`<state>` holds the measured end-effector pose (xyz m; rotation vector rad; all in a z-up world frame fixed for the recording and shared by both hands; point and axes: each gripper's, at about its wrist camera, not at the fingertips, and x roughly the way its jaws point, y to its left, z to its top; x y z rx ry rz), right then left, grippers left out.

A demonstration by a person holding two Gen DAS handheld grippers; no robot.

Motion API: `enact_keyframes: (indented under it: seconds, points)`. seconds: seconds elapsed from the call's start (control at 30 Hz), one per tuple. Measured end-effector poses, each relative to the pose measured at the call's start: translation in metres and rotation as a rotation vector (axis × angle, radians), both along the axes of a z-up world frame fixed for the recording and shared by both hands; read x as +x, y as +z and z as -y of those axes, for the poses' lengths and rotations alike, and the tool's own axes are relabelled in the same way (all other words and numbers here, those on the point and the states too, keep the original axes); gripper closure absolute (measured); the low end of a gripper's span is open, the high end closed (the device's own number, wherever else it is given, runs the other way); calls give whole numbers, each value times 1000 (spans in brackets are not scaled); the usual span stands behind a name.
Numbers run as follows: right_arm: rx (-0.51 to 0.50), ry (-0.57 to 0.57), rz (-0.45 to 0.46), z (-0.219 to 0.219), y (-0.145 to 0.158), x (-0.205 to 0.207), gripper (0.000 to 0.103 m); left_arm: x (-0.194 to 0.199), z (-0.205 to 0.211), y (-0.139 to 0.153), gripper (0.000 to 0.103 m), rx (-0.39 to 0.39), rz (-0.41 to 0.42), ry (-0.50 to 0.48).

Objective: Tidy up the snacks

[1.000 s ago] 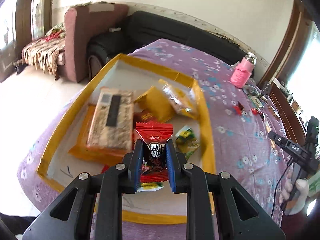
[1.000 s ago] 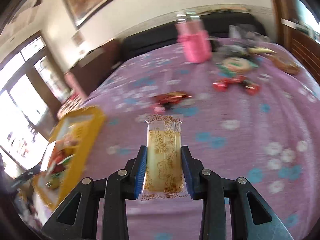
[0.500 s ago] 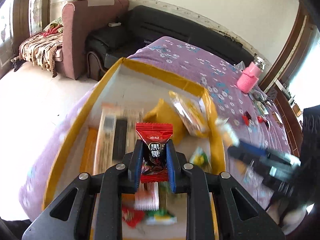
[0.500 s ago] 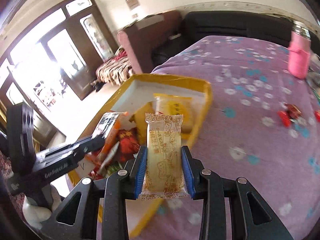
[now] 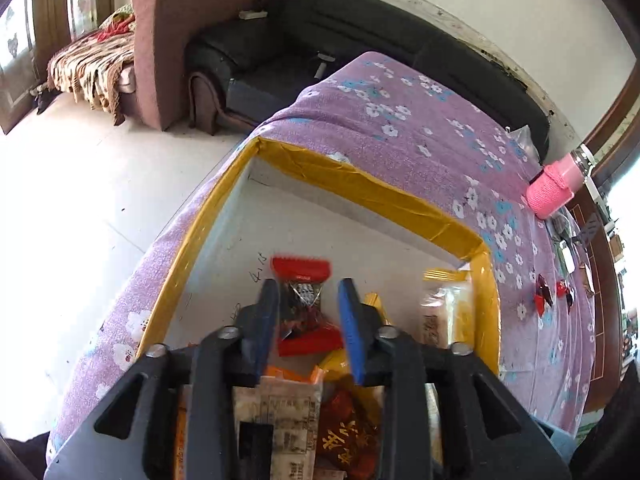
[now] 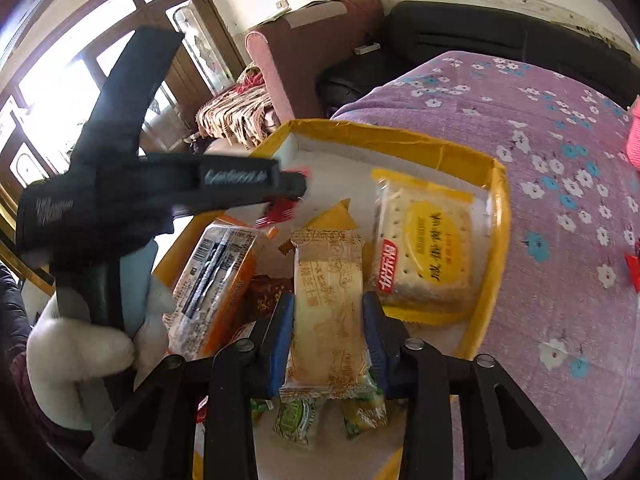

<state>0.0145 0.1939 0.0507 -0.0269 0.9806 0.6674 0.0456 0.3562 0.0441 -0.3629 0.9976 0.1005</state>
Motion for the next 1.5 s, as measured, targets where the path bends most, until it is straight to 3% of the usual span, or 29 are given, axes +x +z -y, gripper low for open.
enact_keyframes:
  seconds: [0.13, 0.27, 0.37, 0.43, 0.53, 0.63, 0.8, 1.3, 1.5]
  points:
    - [7, 14, 14, -2, -1, -6, 54, -12, 4, 11, 62, 11, 36, -2]
    - [24, 35, 72, 4, 13, -23, 44, -36, 13, 33, 54, 80, 97, 13]
    - [41, 31, 109, 15, 22, -43, 39, -65, 24, 54, 43, 189, 162, 62]
    - [54, 25, 127, 26, 27, -55, 39, -84, 32, 64, 29, 259, 201, 108]
    - [60, -1, 156, 41, 31, -71, 38, -116, 45, 79, 20, 355, 266, 184]
    - [84, -40, 174, 61, 35, -89, 35, -144, 58, 88, 17, 411, 315, 230]
    - [98, -89, 212, 86, 41, -120, 31, -176, 81, 96, 17, 442, 358, 237]
    - [70, -154, 318, 118, 46, -174, 25, -218, 121, 110, 17, 503, 420, 201]
    - [58, -150, 328, 118, 42, -180, 25, -231, 126, 115, 17, 527, 491, 224]
